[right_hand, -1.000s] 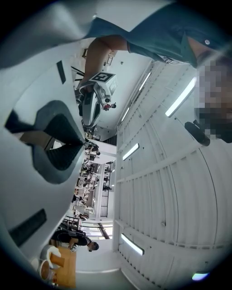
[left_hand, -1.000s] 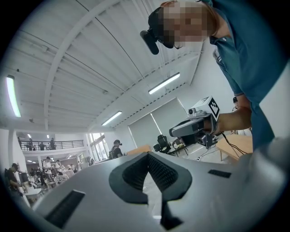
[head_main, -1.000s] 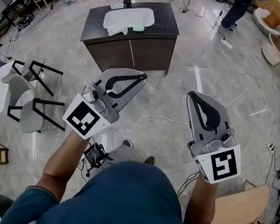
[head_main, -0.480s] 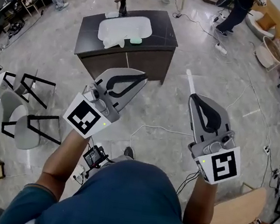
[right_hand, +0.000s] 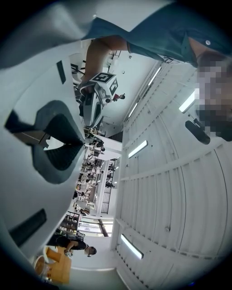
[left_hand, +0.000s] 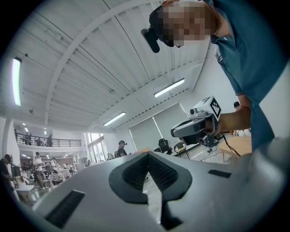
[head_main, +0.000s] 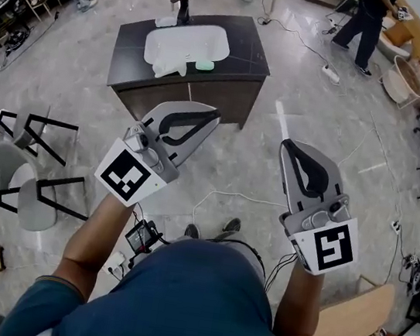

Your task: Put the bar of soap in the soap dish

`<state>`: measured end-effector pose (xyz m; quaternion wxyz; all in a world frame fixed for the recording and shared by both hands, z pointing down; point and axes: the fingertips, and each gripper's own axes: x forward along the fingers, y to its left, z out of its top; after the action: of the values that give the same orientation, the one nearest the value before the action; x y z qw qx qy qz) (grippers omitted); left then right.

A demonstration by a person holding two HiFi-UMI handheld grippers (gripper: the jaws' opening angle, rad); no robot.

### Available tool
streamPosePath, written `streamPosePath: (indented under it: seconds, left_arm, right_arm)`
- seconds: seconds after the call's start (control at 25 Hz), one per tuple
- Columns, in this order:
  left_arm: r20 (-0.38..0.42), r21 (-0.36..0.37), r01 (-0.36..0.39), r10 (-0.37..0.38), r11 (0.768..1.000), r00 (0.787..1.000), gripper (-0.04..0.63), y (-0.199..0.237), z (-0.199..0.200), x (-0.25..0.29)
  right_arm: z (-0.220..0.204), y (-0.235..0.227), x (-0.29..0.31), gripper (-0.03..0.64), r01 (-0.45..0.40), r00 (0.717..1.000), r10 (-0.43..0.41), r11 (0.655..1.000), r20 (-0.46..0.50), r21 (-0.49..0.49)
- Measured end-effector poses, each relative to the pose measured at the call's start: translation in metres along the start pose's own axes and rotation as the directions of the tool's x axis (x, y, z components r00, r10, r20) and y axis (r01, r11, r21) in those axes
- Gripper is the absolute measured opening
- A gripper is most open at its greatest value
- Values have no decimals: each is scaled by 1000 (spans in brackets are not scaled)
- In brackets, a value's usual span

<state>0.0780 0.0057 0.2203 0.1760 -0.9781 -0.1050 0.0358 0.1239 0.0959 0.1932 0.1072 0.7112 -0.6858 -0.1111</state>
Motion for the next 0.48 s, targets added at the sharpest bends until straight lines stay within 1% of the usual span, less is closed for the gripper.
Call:
streamPosePath:
  seconds: [0.12, 0.32, 0.48]
  left_arm:
    - [-14, 2, -13, 13, 1000, 1000, -1, 12, -10, 9]
    - [-48, -5, -60, 60, 998, 997, 0, 35, -23, 33]
    - [-77, -2, -96, 96, 995, 992, -1, 52, -32, 62]
  right_arm:
    - [-11, -12, 14, 14, -13, 1000, 13, 999, -8, 31]
    - [-28, -43, 38, 14, -59, 998, 59, 996, 7, 61]
    - [-40, -78, 53, 14, -101, 994, 99, 993, 38, 54]
